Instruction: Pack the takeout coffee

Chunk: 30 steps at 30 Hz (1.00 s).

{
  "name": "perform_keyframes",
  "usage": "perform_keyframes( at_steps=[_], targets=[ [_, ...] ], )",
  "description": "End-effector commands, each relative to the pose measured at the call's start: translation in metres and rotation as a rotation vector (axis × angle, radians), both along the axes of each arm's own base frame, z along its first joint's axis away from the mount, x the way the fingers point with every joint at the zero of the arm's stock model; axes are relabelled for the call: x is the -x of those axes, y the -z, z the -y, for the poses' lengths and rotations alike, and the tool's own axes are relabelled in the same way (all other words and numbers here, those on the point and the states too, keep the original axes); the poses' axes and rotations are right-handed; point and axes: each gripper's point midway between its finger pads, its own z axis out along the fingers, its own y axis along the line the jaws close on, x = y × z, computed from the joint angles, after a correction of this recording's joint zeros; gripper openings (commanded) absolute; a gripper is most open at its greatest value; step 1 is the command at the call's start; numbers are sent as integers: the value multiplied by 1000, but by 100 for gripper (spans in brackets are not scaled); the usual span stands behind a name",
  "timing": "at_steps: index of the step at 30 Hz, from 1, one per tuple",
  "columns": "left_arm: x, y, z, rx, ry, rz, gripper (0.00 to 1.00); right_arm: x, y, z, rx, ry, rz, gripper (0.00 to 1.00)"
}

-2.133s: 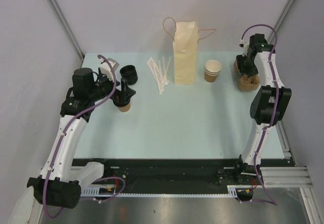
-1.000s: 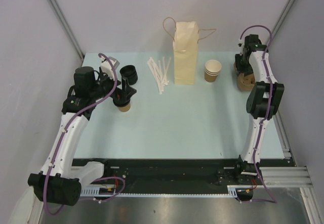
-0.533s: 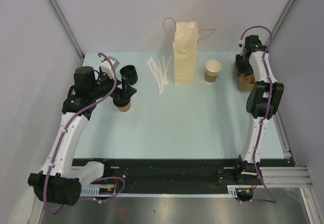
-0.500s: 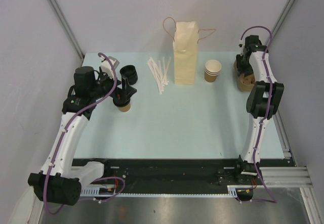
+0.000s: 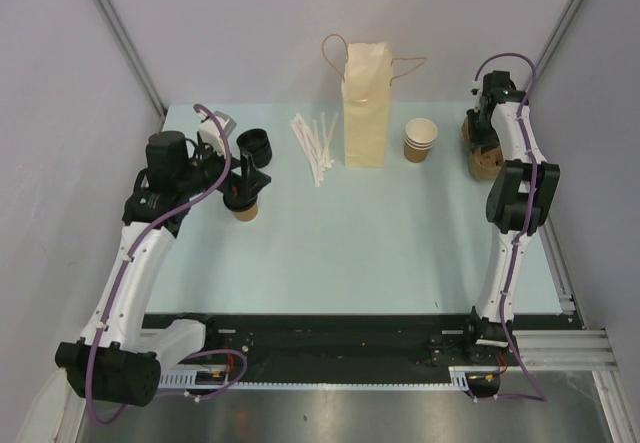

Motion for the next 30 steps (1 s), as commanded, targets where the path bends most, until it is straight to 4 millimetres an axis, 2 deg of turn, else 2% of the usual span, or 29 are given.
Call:
perform_keyframes(
  at_steps=[1,8,10,11,15,30],
  targets=[
    [-1,-9,5,23,22,26,100,-13,-13,6,21,18,56,32],
    [0,-8,5,24,23,22,99,-12,-24,7,24,20,77,19],
    [0,-8,6,24,23,20,100,-12,-26,9,27,23,81,9],
    [0,-9,6,25,23,22,99,-12,-26,10,25,26,83,0],
    [0,-10,6,26,23,25,100,-10,-32,10,25,20,88,0],
    [-1,-9,5,27,20,20,99,-3,-75,18,36,1,174,0]
  ],
)
